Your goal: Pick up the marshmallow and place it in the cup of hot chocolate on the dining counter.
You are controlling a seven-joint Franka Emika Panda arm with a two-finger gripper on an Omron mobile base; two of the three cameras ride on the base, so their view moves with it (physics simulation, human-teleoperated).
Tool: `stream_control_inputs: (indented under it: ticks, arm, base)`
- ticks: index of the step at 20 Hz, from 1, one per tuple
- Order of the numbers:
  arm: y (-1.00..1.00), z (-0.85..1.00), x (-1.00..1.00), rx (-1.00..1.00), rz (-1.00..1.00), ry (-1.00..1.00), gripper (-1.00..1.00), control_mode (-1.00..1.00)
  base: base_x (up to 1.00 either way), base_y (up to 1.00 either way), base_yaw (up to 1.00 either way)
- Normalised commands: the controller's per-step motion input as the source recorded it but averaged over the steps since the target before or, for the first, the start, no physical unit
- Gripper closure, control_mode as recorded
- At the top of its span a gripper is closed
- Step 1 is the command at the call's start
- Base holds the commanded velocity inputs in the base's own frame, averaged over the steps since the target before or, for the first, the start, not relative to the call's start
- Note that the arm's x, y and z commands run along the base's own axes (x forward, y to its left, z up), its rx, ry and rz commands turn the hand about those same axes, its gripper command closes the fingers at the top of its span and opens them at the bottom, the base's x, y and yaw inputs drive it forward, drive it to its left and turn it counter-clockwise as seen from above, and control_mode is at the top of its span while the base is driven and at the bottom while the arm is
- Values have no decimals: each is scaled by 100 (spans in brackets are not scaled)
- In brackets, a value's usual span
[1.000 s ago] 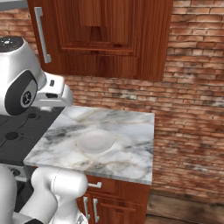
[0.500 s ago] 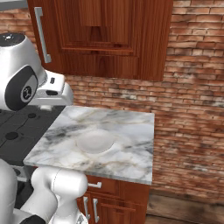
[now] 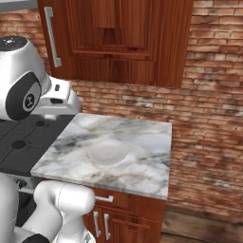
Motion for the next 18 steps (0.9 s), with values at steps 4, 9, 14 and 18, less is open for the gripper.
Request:
stream_control_inputs:
  ticks: [4,9,14,18]
  arm:
    - [0,0,0,0,0,0,100,100]
    - [0,0,0,0,0,0,100,100]
    - [0,0,0,0,0,0,100,100]
    - [0,0,0,0,0,0,100,100]
  base:
    - [-76,25,34]
    - [-89,46,61]
    - [-91,59,84]
    - [-56,44,98]
